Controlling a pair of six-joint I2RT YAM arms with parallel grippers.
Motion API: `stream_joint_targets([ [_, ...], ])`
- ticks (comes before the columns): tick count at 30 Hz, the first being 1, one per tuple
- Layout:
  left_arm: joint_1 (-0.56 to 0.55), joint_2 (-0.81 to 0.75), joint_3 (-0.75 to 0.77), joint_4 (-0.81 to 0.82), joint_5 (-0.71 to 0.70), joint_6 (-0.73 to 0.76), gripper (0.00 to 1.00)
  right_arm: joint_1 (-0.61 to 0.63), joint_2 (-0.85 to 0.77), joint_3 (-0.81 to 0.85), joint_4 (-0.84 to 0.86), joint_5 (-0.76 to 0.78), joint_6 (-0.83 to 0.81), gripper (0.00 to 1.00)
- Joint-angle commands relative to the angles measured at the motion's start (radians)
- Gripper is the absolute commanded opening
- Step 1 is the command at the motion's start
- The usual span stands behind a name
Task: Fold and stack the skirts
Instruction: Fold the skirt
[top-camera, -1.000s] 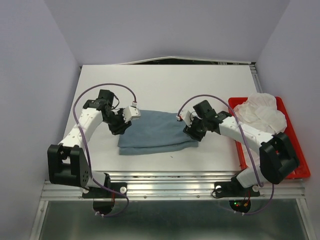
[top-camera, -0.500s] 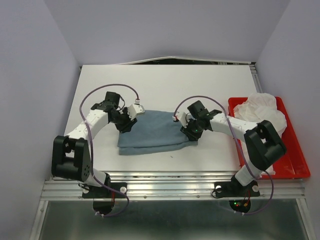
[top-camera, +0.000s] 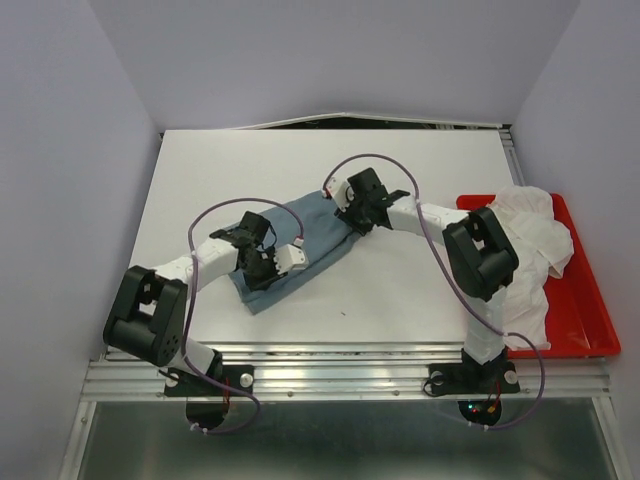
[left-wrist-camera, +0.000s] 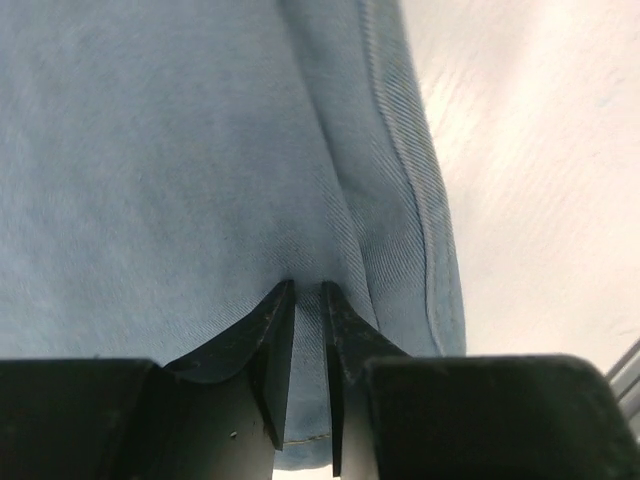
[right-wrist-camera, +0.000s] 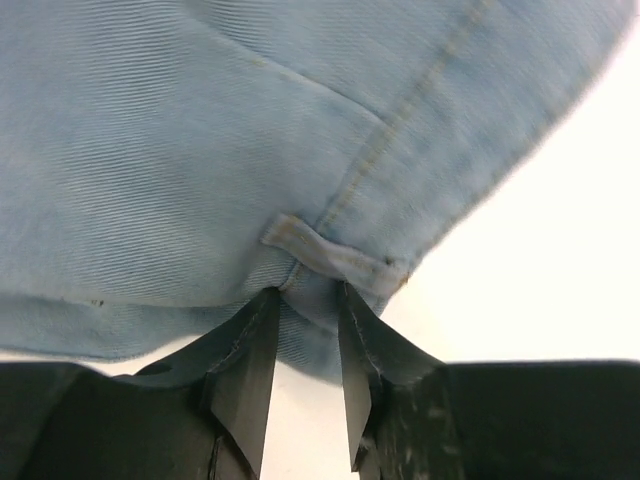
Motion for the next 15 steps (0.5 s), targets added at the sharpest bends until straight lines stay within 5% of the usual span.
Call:
stream_joint_targets([
  [1,-0.072,-0.017,0.013,-0.109,0.097,-0.038,0.27,-0.042,0.021,0.128,0.07,0.07,0.149,0.36],
  [10,-0.232,-0.118,0.223,0.067,0.216,-0.428,0.46,-0.243,-0.139,0.099,0.038,-0.146,0.565,0.44],
  [15,-0.235,0.035,0.417,0.235,0.02,-0.641,0.43,-0.253,-0.144,0.016,0.032,-0.287,0.76,0.27],
])
